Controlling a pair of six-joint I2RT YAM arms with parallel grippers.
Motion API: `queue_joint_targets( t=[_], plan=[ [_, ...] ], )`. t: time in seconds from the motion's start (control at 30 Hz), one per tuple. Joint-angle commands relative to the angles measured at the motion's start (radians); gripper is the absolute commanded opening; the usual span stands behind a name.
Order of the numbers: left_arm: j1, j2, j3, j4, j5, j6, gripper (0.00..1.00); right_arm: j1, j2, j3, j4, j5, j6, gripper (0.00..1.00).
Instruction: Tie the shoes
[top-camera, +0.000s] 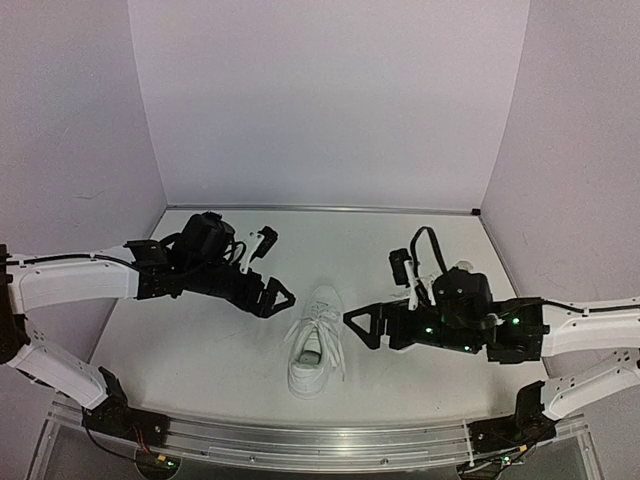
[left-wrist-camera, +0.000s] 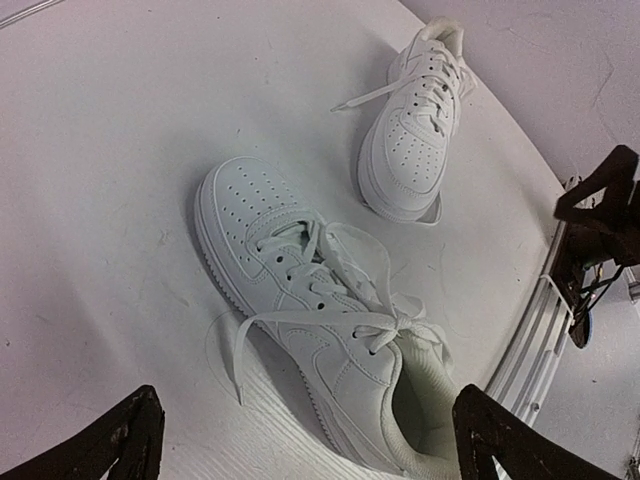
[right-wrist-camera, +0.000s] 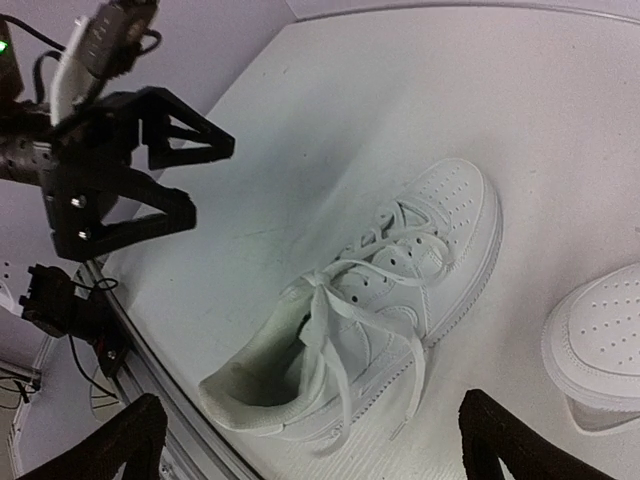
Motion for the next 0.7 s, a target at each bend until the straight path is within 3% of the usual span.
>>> queue_joint_targets(
  t=[0.0,0.4,0.67],
  plan=[
    [0.003,-0.020,0.049,-0.071,-0.061,-0.070,1.00,-0.004,-0.148,-0.037,-0.032,0.074,-0.022,0.98],
    [0.055,-0.172,-0.096,-0.133,-0.375,-0.318,1.00,-0.004,-0.417,-0.237,-0.263,0.367,0.185,0.98],
    [0.104,-0.118,-0.168,-0.098,-0.373,-0.404,1.00,-0.004,-0.212,-0.246,-0.277,0.367,0.225,0.98]
  ],
)
